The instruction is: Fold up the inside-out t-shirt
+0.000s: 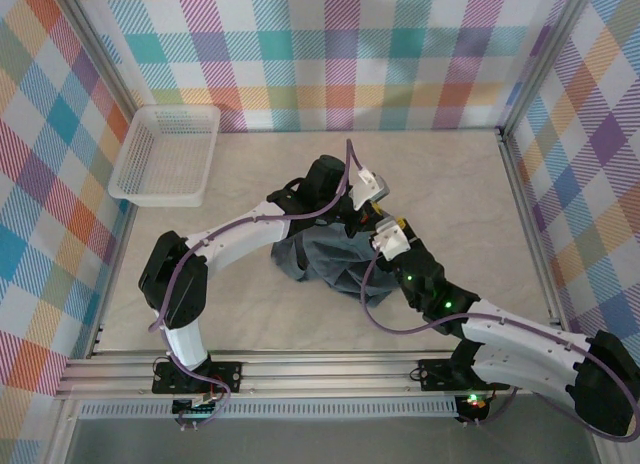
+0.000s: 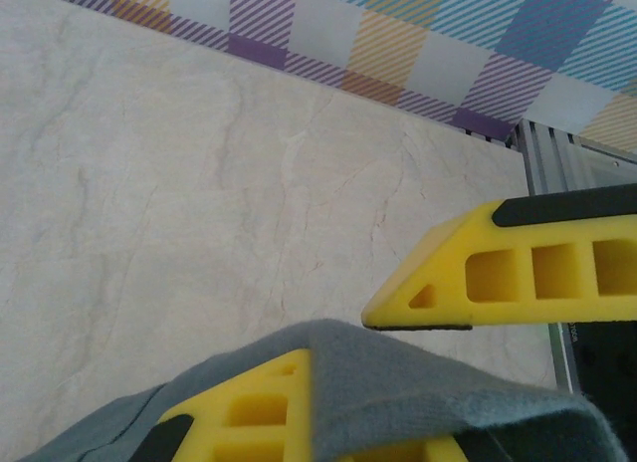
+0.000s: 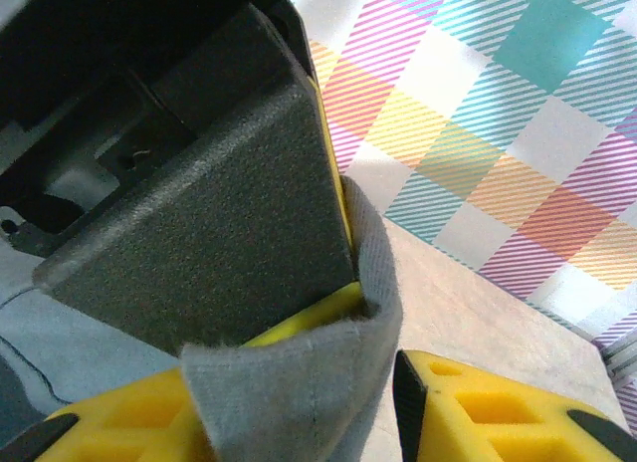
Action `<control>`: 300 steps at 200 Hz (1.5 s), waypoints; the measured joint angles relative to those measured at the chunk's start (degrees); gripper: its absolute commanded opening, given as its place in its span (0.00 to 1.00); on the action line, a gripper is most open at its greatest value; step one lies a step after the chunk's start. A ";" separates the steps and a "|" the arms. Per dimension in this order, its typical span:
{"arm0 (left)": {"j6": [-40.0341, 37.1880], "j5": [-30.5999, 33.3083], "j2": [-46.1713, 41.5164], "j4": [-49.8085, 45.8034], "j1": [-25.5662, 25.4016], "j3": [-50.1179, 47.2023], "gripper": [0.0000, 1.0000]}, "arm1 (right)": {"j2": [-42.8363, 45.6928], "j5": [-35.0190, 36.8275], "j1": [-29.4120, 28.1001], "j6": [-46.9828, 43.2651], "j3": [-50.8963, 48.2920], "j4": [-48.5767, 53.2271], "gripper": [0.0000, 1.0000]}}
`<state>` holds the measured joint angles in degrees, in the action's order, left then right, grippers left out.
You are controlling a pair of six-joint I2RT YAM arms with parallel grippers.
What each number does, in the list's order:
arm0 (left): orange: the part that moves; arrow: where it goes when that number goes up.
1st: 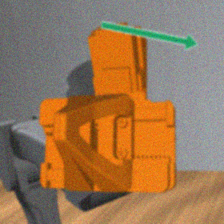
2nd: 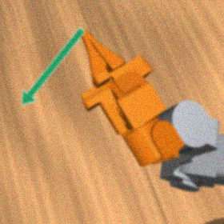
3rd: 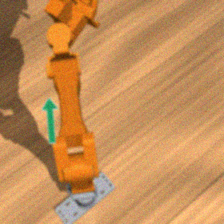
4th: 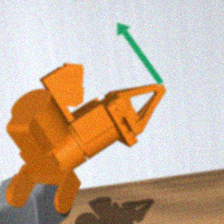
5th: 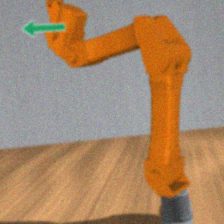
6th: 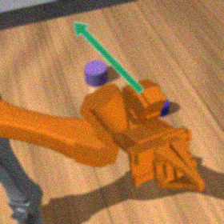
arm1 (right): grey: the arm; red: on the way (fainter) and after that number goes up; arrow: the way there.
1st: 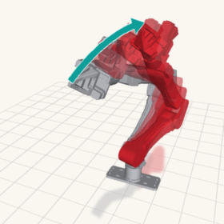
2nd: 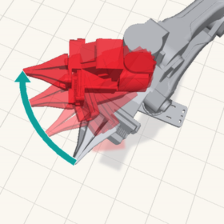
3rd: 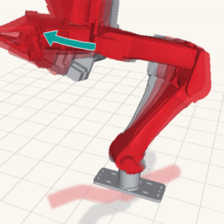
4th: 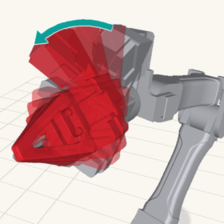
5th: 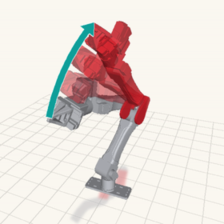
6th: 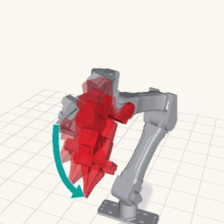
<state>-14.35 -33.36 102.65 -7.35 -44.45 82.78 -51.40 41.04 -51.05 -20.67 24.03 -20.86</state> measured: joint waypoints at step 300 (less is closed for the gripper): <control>45.79 31.76 -21.31 -5.66 0.44 -36.30 0.78 | -12.15 -32.00 24.90 49.88 42.36 48.52 0.00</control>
<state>31.44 -1.61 81.34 -13.02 -44.01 46.48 -63.55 9.04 -26.15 29.21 66.39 27.66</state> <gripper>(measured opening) 0.785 0.048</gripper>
